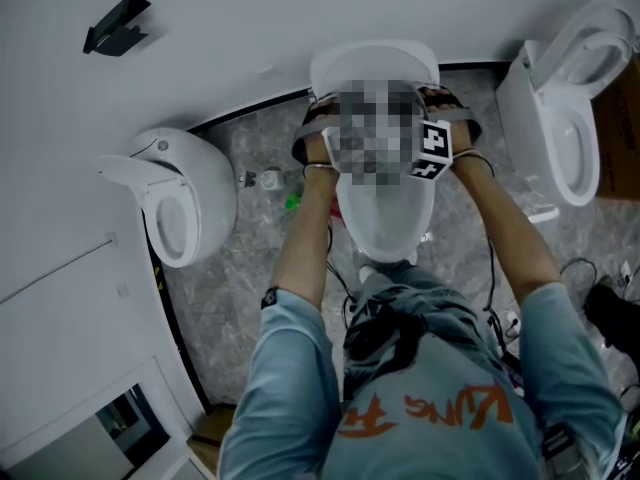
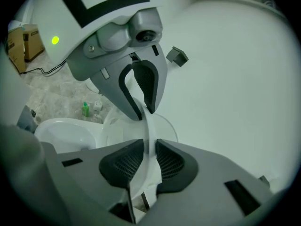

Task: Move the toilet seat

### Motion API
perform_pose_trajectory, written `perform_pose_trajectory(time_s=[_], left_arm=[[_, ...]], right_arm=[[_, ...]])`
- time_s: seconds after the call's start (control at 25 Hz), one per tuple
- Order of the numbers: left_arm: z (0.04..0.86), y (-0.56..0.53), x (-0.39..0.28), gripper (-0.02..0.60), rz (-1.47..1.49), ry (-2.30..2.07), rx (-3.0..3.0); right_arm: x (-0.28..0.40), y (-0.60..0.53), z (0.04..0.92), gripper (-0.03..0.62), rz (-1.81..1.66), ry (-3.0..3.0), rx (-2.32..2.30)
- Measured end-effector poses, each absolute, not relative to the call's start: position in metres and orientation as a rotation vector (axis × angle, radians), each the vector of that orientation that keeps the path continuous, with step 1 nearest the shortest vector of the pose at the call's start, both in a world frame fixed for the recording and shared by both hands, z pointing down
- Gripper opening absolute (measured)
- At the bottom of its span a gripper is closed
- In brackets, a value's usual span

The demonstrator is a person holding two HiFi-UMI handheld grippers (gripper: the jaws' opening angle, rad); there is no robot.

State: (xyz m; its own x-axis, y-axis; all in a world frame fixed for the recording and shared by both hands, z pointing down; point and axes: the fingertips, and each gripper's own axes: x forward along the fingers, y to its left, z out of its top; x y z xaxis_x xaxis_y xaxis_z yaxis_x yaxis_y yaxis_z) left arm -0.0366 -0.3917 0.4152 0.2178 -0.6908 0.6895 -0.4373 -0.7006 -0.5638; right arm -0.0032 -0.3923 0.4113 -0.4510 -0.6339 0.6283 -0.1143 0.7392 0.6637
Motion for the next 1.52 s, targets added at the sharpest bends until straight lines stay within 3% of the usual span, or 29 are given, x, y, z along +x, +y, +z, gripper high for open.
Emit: perform_pose_trajectory(time_s=[1.12,1.52], left_arm=[[0.433,-0.507,-0.050,0.089,-1.434,1.157,-2.238],[0.418,-0.500,-0.054,0.093,-1.141,1.206,-2.572]], right_arm=[[-0.016,-0.510,0.430,0.081,-0.447,-2.118,0.703],[-0.002,-0.511,0.409,0.114,0.164,-2.265,0.841]])
